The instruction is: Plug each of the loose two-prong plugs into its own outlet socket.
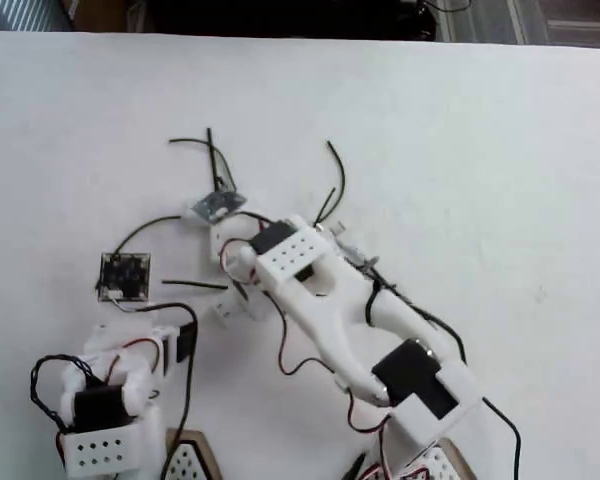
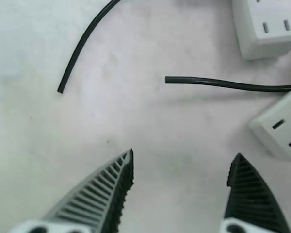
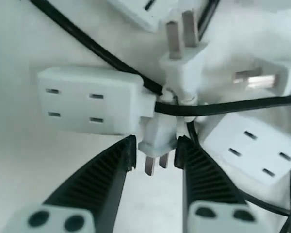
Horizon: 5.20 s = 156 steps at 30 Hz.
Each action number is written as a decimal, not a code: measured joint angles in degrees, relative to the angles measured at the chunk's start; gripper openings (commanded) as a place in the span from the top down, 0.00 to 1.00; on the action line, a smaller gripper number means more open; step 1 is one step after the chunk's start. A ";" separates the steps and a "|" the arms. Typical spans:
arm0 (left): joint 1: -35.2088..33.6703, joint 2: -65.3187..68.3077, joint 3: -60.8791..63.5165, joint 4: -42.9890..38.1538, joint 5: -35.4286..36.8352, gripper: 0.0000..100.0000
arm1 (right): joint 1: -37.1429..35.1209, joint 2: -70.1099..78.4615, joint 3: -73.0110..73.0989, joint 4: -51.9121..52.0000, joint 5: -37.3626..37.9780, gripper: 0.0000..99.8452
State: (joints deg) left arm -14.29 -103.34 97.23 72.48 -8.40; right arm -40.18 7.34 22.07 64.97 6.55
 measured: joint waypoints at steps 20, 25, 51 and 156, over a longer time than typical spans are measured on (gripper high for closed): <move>-0.09 0.00 0.00 0.00 0.00 0.69 | 1.67 -4.31 0.00 5.01 4.48 0.98; -0.09 0.00 0.00 0.00 0.00 0.69 | 5.10 -12.04 0.00 11.60 5.63 0.98; -0.09 0.00 0.00 0.00 0.00 0.69 | 3.08 -7.74 7.65 3.52 6.95 0.86; 1.67 0.00 0.00 0.00 0.00 0.68 | 5.45 -34.20 -3.96 32.44 7.03 0.98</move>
State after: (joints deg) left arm -12.62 -103.34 97.23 72.48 -8.40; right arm -34.73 -26.86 18.11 97.41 13.58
